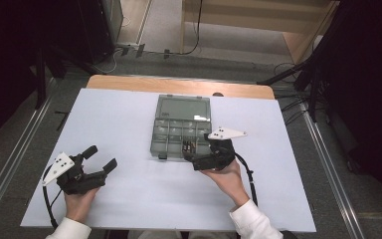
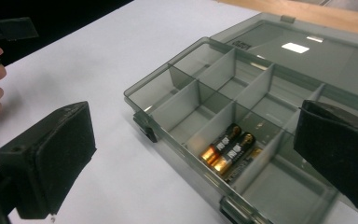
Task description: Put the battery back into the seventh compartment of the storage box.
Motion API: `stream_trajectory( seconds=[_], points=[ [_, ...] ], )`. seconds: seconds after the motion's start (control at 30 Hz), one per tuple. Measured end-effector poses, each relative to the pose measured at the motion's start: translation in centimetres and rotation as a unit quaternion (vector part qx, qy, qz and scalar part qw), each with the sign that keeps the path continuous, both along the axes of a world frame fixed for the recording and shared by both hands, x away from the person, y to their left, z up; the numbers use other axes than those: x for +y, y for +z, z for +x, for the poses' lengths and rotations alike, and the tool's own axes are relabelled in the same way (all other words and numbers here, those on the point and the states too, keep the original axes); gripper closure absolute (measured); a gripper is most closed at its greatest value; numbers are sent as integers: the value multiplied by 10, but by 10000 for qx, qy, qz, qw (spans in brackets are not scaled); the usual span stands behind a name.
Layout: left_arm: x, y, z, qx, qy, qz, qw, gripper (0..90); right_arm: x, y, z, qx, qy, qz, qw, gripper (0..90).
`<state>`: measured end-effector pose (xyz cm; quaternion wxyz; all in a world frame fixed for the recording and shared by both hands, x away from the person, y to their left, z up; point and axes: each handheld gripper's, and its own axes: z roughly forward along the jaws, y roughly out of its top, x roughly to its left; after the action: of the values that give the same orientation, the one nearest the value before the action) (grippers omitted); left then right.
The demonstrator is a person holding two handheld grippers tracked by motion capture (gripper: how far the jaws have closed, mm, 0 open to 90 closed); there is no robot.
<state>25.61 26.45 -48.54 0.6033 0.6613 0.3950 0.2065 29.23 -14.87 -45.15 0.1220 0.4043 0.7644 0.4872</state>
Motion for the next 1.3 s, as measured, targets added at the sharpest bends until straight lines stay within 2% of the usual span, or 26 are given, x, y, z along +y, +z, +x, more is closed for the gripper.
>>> stream_trajectory(
  seconds=[0.17,0.33,0.5,0.7,0.97,1.03,1.3],
  points=[
    [0,0,1,-10,-10,15,10000,96,-15,2,-9,-273,-56,5,9996,0],
    [-1,-1,2,6,-17,29,10000,96,-33,-3,-21,-394,-95,-69,9992,0],
    [-2,0,3,3,-20,39,10000,96,-57,-10,-36,-583,-350,-7,9977,0],
    [-3,0,4,-12,-28,41,10000,96,-86,-17,-51,-825,-647,202,9943,0],
    [-4,0,5,-7,-30,45,10000,96,-111,-26,-61,-824,-909,353,9918,0],
    [-4,0,5,-9,-27,47,10000,96,-115,-28,-65,-903,-965,372,9905,0],
    [-5,0,5,-12,-34,46,10000,96,-121,-35,-84,-1238,-1152,58,9856,0]
  ],
)
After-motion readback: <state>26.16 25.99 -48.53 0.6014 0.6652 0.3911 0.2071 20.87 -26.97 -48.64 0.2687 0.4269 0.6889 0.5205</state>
